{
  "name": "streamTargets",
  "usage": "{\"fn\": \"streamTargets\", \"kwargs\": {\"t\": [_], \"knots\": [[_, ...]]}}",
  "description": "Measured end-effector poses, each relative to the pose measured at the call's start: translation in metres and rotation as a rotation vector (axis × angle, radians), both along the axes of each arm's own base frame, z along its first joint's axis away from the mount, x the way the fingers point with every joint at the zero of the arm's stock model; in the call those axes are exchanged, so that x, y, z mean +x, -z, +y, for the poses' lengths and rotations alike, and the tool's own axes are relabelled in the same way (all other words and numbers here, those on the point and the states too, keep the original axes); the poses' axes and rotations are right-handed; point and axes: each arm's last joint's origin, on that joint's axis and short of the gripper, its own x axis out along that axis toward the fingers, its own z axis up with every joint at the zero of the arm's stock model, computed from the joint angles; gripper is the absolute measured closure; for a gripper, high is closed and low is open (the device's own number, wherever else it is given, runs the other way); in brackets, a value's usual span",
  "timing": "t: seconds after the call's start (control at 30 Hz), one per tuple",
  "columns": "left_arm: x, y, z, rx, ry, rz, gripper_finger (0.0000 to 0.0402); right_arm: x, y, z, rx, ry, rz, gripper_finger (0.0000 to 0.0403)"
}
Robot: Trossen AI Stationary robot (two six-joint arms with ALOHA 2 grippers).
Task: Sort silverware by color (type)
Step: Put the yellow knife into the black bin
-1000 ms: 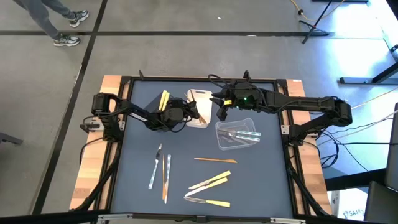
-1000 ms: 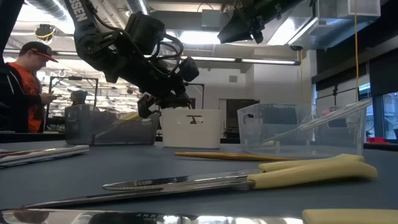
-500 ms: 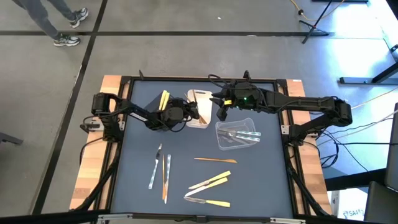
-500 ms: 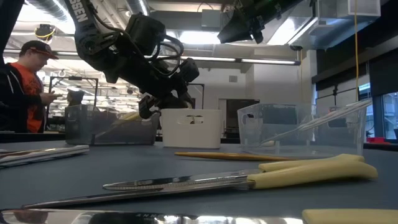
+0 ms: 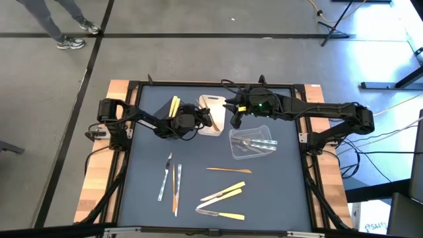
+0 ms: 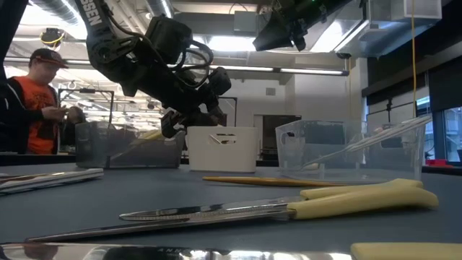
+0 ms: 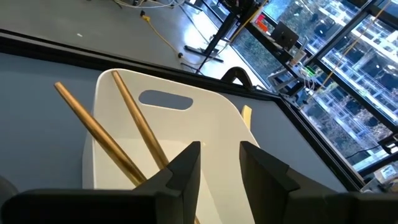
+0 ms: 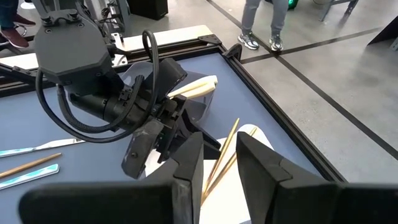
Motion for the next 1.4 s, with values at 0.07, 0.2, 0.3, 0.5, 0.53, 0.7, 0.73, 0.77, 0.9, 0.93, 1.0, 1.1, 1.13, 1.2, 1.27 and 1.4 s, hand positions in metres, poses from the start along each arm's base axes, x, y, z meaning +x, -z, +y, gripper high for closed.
{"fn": "streamTargets", "kwargs": {"t": [0.07,0.2,0.3,0.5,0.53,0.7,0.73,0.77,0.9,0.93,1.0,1.1,1.13,1.2,1.27,1.4], "knots": [[0.0,0.0,0.0,0.0,0.0,-0.004,0.0296,0.0,0.0,0.0,0.0,0.0,0.0,0.032],[0.0,-0.003,0.0,0.004,0.001,-0.014,0.0298,0.0,0.0,0.0,0.009,0.004,-0.002,0.032],[-0.001,-0.008,0.0,0.023,0.014,-0.007,0.0298,0.0,0.0,0.0,0.028,0.013,-0.005,0.032],[-0.003,-0.026,-0.002,0.082,0.101,0.007,0.0298,-0.001,0.001,-0.001,0.028,0.07,-0.004,0.032],[-0.003,-0.03,-0.003,0.092,0.12,0.004,0.0298,-0.001,0.001,-0.002,0.039,0.095,-0.01,0.032],[-0.006,-0.047,-0.005,0.145,0.225,0.007,0.0298,-0.003,0.001,-0.004,0.041,0.209,-0.025,0.032],[-0.006,-0.05,-0.006,0.155,0.25,0.002,0.0298,-0.003,0.001,-0.005,0.037,0.225,-0.026,0.032],[-0.007,-0.054,-0.007,0.165,0.275,-0.002,0.0298,-0.003,0.001,-0.005,0.035,0.238,-0.026,0.032],[-0.009,-0.065,-0.01,0.205,0.379,-0.009,0.0298,-0.004,0.001,-0.007,0.021,0.311,-0.036,0.032],[-0.01,-0.068,-0.01,0.215,0.405,-0.016,0.0298,-0.005,0.001,-0.007,0.013,0.331,-0.037,0.032],[-0.012,-0.074,-0.012,0.239,0.451,-0.026,0.0298,-0.005,0.001,-0.008,0.003,0.376,-0.042,0.032],[-0.016,-0.083,-0.014,0.275,0.517,-0.02,0.0298,-0.006,0.001,-0.009,-0.014,0.414,-0.037,0.032],[-0.017,-0.086,-0.015,0.281,0.538,-0.01,0.0298,-0.007,0.001,-0.009,-0.018,0.423,-0.03,0.032],[-0.022,-0.093,-0.016,0.304,0.574,-0.002,0.0298,-0.008,0.002,-0.01,-0.026,0.441,-0.017,0.032],[-0.028,-0.101,-0.018,0.333,0.603,0.02,0.0298,-0.009,0.003,-0.01,-0.016,0.483,-0.026,0.032],[-0.043,-0.113,-0.021,0.364,0.663,0.091,0.0298,-0.012,0.003,-0.017,0.032,0.644,-0.101,0.032]]}}
